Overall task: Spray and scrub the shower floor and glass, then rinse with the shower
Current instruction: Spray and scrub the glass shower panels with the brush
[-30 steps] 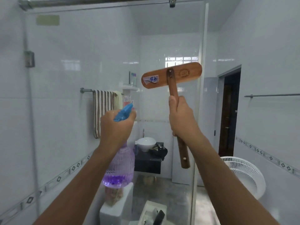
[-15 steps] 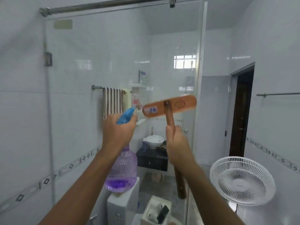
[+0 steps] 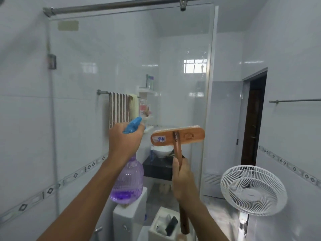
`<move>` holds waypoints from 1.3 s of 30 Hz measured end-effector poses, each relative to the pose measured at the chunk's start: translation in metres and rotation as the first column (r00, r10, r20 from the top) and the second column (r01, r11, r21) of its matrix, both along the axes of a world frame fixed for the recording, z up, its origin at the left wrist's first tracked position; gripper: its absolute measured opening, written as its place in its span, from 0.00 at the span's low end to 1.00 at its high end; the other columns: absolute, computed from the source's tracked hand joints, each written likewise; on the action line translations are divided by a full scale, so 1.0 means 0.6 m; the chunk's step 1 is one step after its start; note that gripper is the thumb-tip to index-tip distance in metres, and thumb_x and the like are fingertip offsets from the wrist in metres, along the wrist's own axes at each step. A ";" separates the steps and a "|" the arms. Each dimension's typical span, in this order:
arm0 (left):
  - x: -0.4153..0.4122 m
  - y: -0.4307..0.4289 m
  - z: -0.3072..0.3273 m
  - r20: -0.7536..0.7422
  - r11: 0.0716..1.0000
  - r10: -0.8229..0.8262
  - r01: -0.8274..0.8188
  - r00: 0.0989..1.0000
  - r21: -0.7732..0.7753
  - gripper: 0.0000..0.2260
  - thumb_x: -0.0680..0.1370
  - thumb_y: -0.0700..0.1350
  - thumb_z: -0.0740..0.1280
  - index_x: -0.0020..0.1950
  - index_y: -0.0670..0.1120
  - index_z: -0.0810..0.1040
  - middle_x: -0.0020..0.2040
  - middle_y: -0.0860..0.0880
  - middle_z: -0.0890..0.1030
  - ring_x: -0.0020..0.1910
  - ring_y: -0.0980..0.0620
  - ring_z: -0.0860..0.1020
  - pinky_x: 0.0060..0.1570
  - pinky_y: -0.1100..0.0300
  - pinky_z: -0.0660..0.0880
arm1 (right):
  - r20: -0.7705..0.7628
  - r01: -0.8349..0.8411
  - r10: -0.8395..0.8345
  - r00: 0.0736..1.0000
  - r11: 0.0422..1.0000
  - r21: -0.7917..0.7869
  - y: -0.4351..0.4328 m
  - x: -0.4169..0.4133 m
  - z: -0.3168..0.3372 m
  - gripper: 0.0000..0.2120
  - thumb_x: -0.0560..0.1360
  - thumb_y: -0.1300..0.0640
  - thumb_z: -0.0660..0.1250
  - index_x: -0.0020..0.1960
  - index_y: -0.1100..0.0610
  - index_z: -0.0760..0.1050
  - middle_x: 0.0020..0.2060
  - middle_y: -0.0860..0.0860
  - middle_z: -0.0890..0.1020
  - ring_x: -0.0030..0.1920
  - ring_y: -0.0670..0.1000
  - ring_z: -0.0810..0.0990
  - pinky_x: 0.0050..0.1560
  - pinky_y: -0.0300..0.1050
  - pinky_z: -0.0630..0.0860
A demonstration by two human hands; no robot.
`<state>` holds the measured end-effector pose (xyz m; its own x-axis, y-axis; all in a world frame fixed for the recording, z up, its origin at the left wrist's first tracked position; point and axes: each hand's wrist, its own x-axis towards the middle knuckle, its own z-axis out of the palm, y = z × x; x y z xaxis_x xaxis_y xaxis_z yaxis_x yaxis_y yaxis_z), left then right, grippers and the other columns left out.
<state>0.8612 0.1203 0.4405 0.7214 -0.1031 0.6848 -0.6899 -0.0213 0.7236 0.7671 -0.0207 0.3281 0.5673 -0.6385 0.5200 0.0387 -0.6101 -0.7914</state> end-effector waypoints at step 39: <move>0.021 -0.044 0.002 0.043 0.996 0.003 0.001 0.999 -0.086 0.11 0.76 0.54 0.73 0.43 0.46 0.80 0.36 0.43 0.81 0.34 0.45 0.82 0.37 0.50 0.83 | 0.053 -0.016 0.024 0.998 0.988 -0.155 -0.019 0.043 0.229 0.16 0.84 0.40 0.49 0.60 0.50 0.67 0.41 0.47 0.76 0.37 0.47 0.78 0.31 0.40 0.78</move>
<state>0.8737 0.0941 0.4417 0.6914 -0.0419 0.7213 -0.7202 0.0387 0.6926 0.7928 -0.0322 0.4655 0.5473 -0.5373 0.6417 0.0924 -0.7233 -0.6844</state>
